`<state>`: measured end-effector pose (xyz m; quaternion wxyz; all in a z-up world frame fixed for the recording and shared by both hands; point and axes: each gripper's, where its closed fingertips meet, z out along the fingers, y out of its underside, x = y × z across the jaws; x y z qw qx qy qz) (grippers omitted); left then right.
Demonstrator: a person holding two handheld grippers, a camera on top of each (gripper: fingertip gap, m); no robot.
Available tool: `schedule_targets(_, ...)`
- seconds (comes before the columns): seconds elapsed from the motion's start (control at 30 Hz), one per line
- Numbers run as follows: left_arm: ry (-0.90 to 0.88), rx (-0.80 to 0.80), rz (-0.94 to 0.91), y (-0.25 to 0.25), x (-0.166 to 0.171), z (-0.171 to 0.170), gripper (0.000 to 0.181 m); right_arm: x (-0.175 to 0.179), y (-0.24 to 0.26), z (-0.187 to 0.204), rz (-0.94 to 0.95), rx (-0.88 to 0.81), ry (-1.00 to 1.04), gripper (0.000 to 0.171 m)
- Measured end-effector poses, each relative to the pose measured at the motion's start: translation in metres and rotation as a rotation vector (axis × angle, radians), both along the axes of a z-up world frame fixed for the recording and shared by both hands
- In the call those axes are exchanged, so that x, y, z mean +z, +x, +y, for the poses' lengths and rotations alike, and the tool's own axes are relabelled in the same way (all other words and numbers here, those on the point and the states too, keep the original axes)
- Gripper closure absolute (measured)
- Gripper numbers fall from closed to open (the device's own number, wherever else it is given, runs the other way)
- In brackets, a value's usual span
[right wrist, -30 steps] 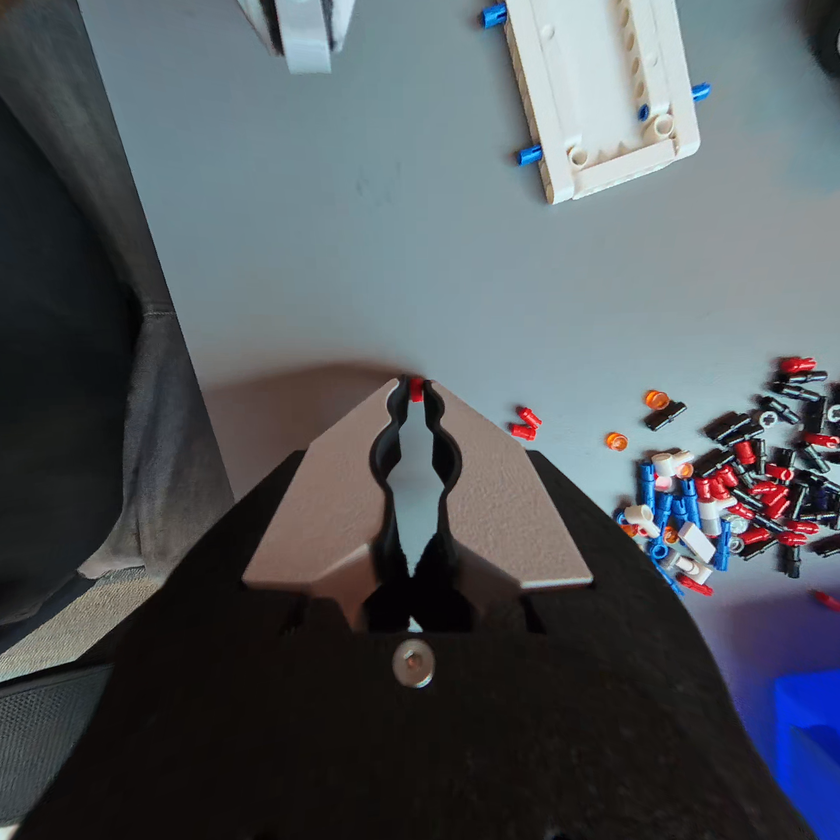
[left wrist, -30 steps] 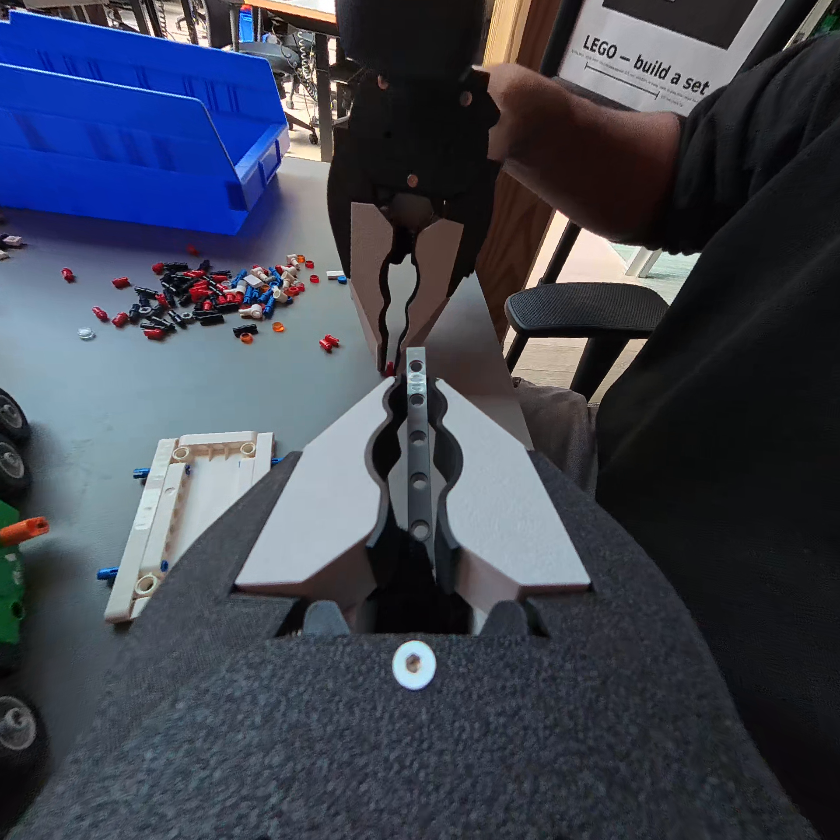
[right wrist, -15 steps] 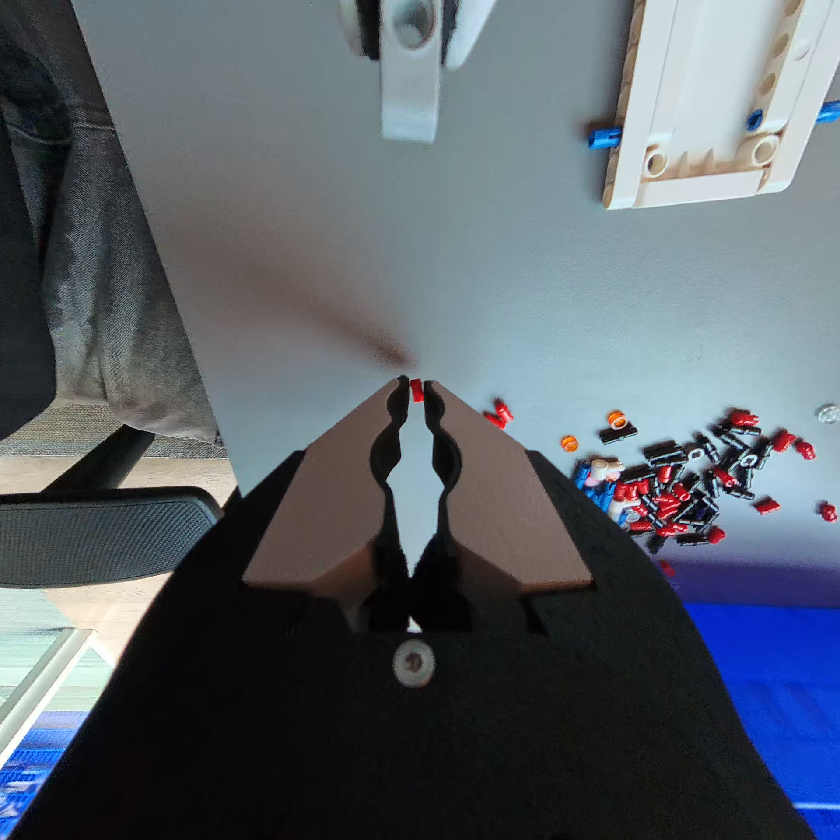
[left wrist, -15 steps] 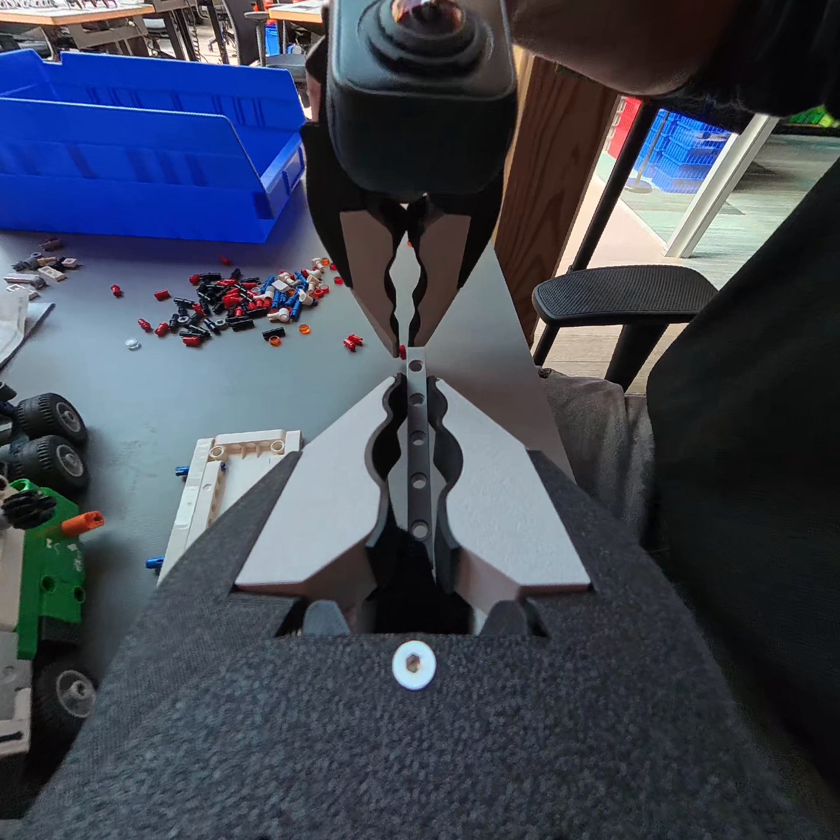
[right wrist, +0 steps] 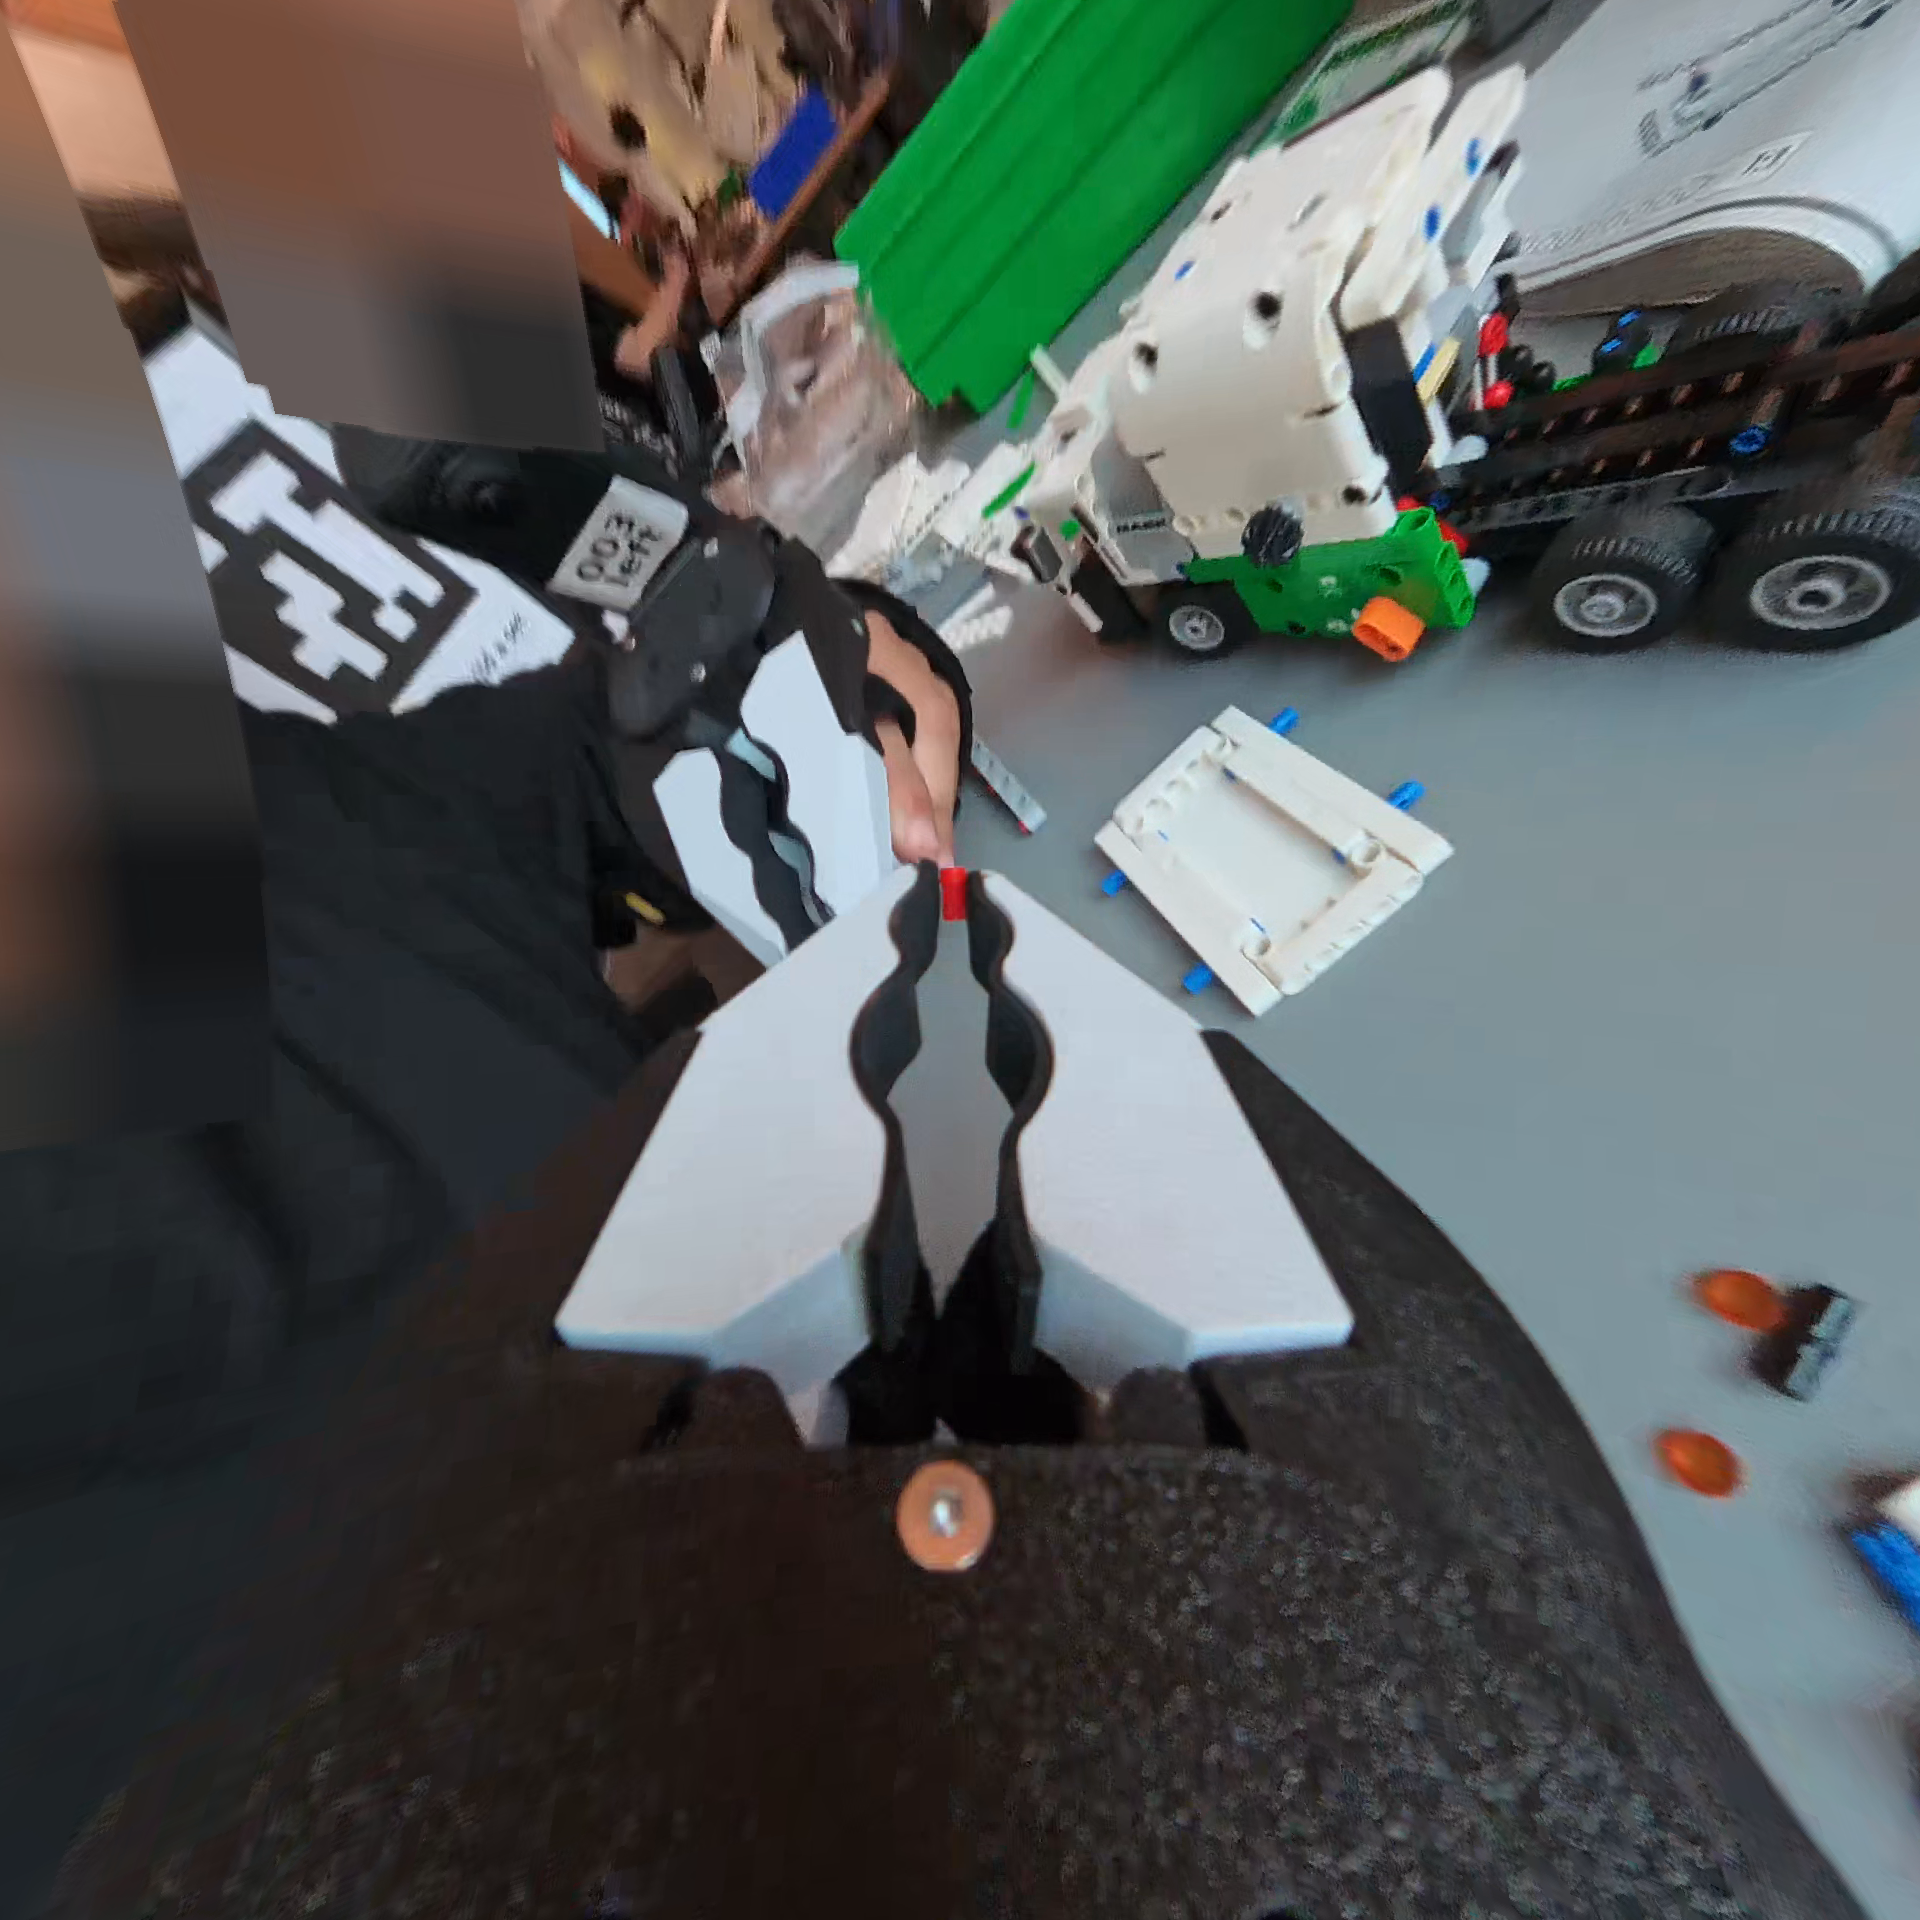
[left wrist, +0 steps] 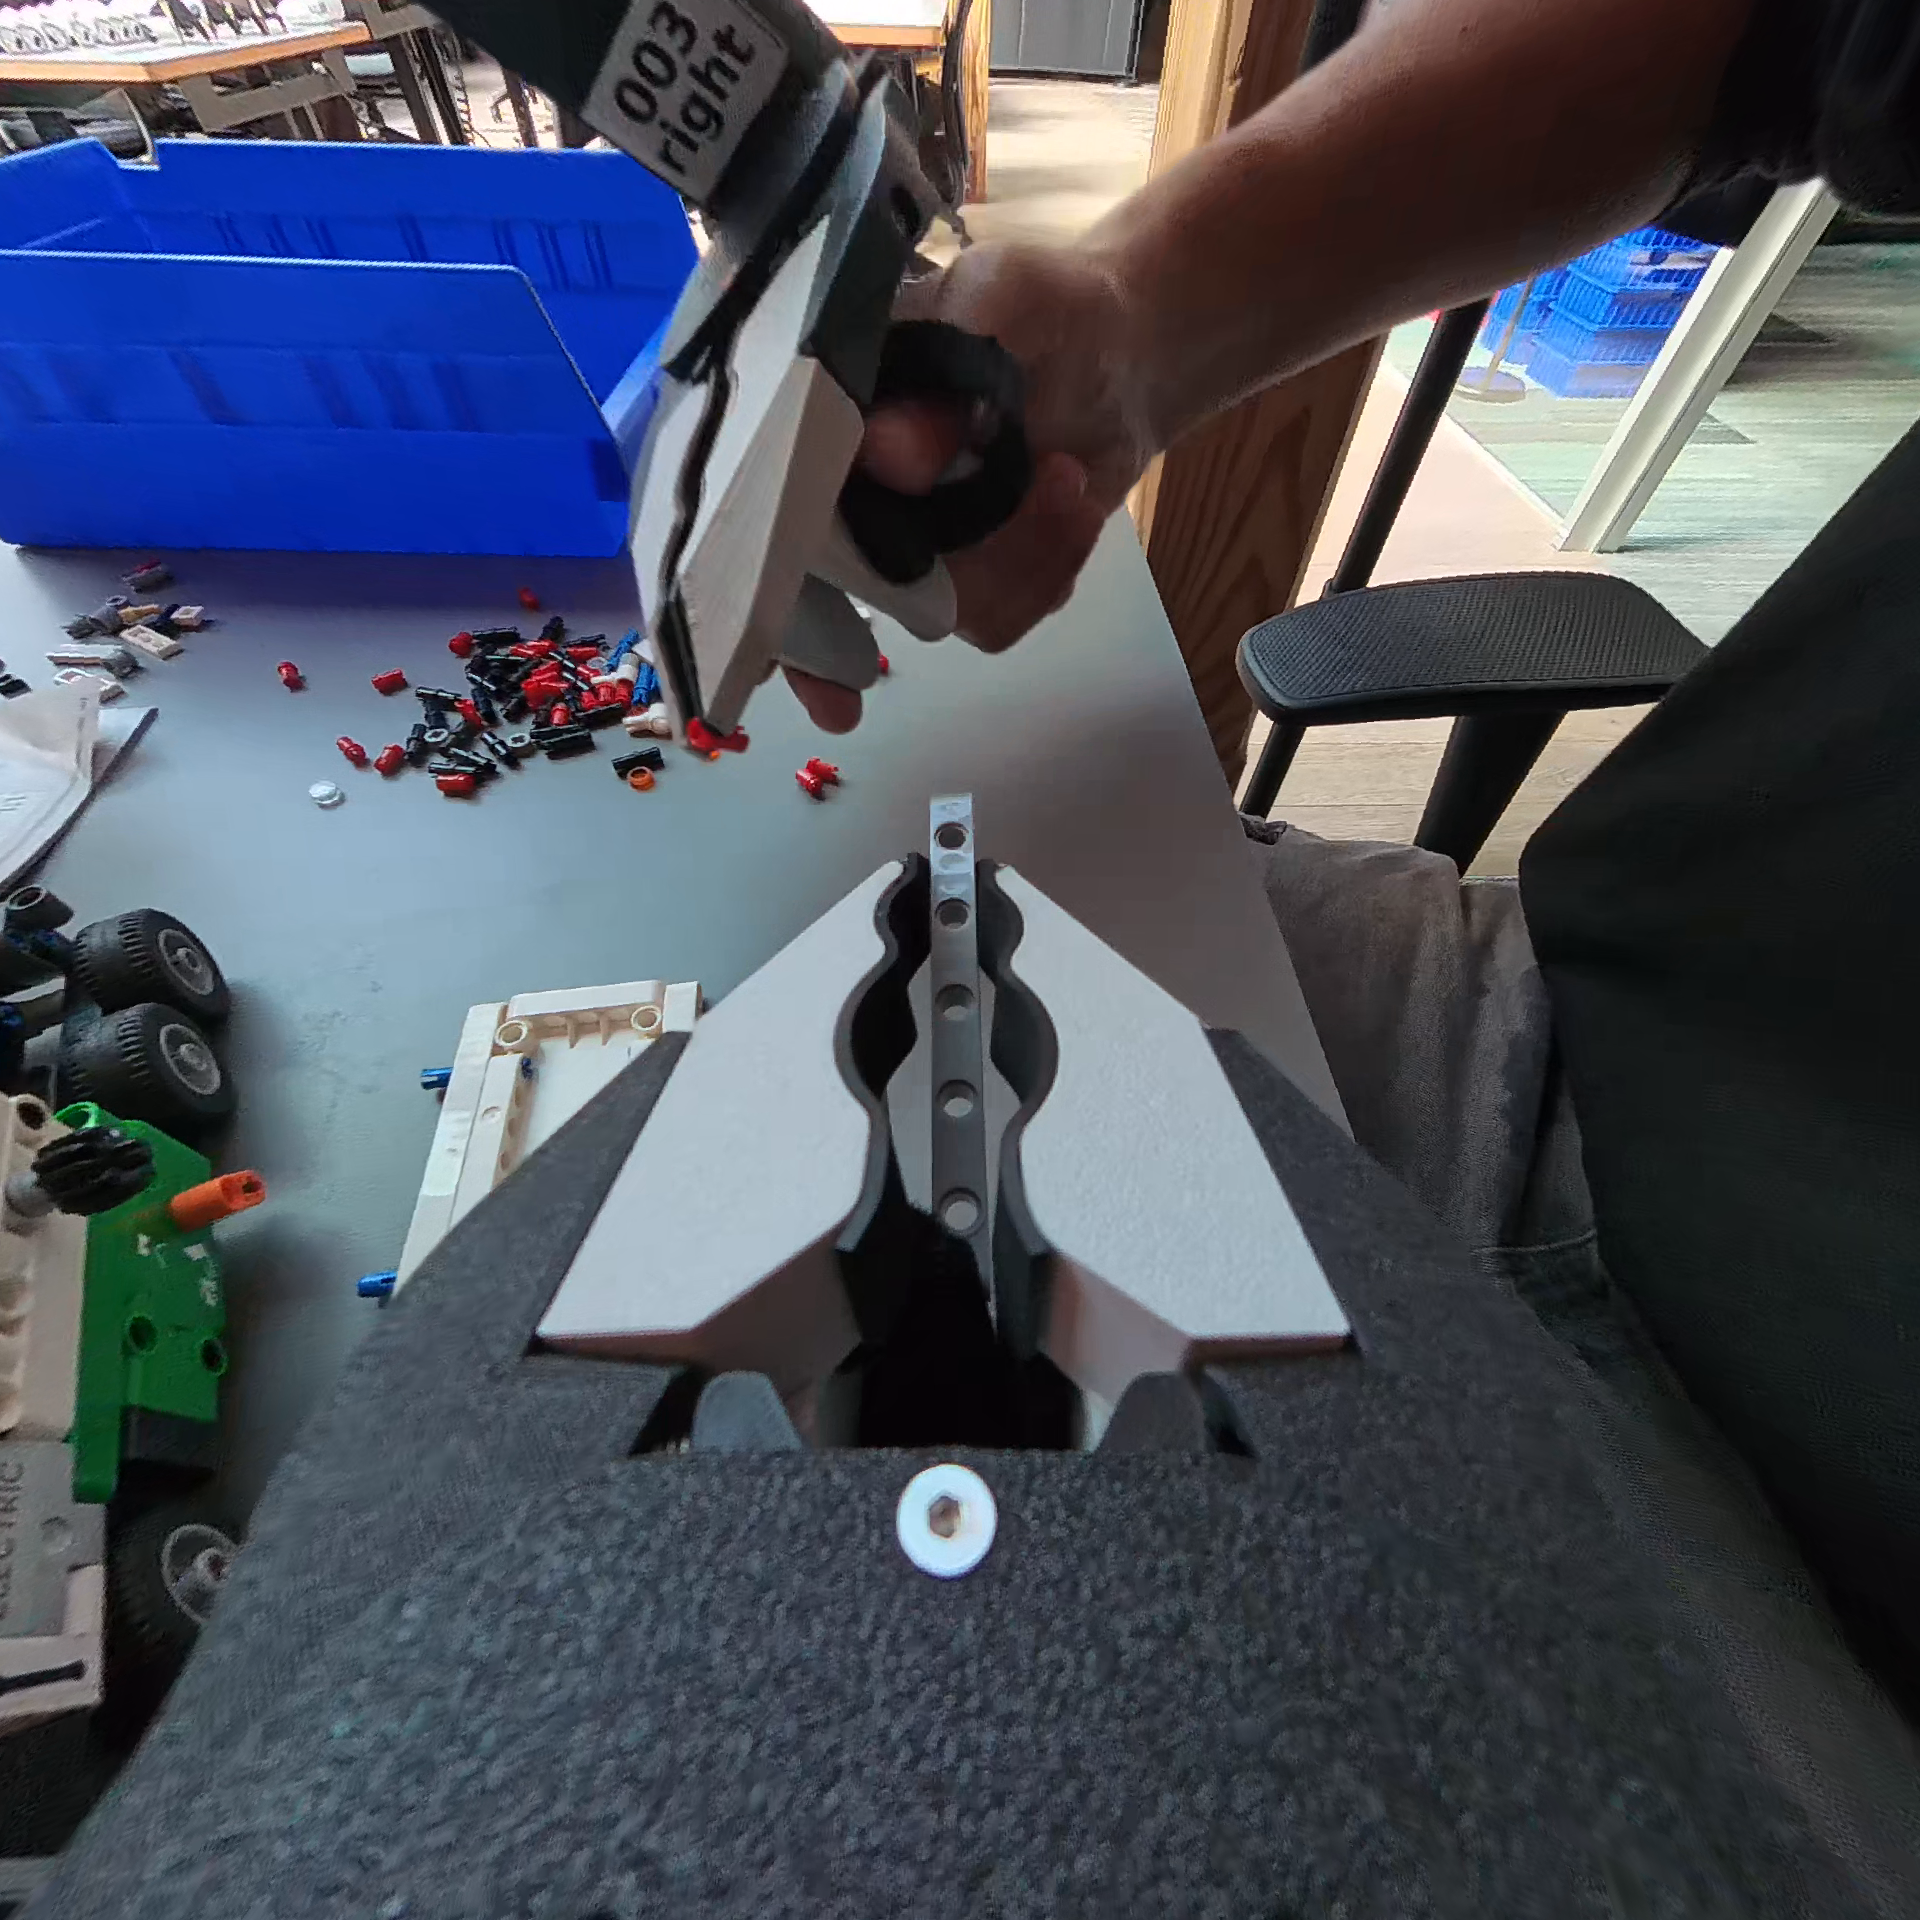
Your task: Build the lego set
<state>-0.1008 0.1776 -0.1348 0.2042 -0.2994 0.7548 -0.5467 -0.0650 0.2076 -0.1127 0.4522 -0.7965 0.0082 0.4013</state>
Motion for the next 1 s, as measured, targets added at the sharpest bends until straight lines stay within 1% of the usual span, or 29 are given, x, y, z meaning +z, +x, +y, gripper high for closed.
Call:
schedule_targets(0.13, -0.015, 0.019, -0.011, 0.002, 0.003, 0.002, 0.175, 0.007, -0.021, 0.004, 0.118, -0.035, 0.069, 0.168)
schedule_targets(0.17, -0.027, 0.019, -0.001, 0.002, 0.003, 0.003, 0.175, 0.007, -0.024, 0.004, 0.116, -0.037, 0.077, 0.168)
schedule_targets(0.4, -0.094, 0.012, 0.036, 0.004, 0.007, 0.007, 0.175, -0.003, -0.033, 0.000, -0.059, -0.040, 0.131, 0.168)
schedule_targets(0.57, -0.113, 0.016, 0.041, 0.005, 0.008, 0.009, 0.175, -0.003, -0.030, -0.003, -0.096, -0.045, 0.130, 0.167)
schedule_targets(0.7, -0.096, 0.007, 0.040, 0.003, 0.007, 0.006, 0.175, -0.005, -0.030, -0.006, -0.123, -0.042, 0.127, 0.167)
schedule_targets(0.83, -0.098, 0.005, 0.049, 0.003, 0.006, 0.007, 0.175, 0.003, -0.024, -0.005, -0.121, -0.080, 0.168, 0.167)
schedule_targets(1.0, -0.117, 0.007, 0.059, 0.004, 0.007, 0.008, 0.175, 0.002, -0.034, -0.006, -0.175, -0.066, 0.192, 0.168)
